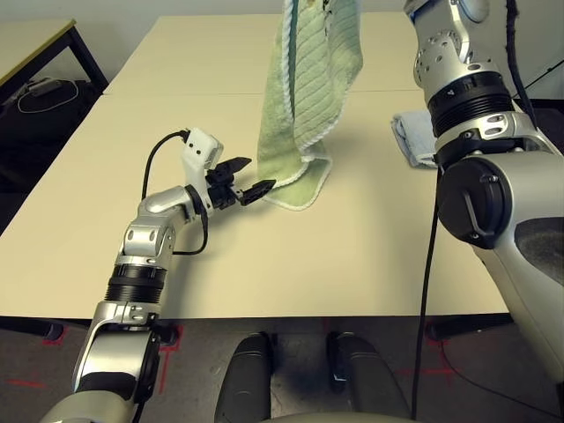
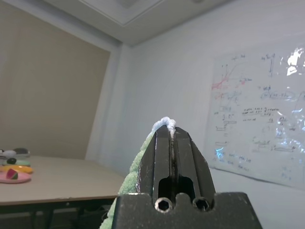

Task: Fold the towel and set it aside.

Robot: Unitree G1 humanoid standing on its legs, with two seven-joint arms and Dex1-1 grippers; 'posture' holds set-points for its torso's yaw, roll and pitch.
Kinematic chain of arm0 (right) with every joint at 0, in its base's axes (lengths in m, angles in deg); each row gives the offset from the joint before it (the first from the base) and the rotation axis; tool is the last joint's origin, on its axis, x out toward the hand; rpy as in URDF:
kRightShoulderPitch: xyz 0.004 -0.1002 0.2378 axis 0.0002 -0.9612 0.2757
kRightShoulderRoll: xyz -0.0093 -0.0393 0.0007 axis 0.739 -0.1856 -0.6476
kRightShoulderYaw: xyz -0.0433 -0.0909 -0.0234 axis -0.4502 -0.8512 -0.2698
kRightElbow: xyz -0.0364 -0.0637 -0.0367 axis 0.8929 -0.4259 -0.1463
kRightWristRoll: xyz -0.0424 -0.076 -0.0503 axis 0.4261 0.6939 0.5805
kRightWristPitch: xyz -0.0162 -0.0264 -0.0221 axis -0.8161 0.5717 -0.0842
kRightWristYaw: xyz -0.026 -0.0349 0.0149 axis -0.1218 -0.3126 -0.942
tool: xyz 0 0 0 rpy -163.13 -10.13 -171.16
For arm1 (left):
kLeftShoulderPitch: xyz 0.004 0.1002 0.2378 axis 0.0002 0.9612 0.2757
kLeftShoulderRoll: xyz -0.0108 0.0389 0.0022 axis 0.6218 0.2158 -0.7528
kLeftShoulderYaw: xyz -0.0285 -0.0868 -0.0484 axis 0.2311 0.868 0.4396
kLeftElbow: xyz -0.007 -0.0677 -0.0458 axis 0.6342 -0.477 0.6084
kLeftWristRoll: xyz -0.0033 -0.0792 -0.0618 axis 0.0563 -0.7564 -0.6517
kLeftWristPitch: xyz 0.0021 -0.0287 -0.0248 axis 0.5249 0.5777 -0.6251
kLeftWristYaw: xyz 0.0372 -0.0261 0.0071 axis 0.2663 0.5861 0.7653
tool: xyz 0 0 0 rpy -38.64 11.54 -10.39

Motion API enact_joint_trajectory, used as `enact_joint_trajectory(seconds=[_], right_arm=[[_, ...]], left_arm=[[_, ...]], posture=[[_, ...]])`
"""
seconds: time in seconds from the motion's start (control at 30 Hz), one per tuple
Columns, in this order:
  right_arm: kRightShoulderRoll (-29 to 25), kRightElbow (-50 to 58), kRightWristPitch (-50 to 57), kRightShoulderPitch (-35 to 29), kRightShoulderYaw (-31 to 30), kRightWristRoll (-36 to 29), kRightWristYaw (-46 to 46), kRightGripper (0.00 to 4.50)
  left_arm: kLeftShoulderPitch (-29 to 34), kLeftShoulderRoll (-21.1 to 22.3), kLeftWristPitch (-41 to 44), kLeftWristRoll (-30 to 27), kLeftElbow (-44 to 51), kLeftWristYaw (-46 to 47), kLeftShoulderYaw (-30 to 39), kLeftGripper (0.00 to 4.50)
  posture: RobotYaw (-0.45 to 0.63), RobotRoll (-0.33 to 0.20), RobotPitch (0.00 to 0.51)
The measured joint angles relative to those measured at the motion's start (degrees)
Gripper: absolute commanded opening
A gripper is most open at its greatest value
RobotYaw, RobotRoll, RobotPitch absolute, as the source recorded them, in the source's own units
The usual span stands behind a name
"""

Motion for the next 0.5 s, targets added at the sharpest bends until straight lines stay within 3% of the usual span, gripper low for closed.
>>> enact_joint_trajectory(seconds=[0.5], right_arm=[[2.9,0.3,3.6,4.0,1.7,-1.8,-5.2,0.02]], left_arm=[[0.9,-2.1,2.7,-0.5,6.1,-0.6,-2.8,4.5]], posture=[[0.12,0.0,0.145]])
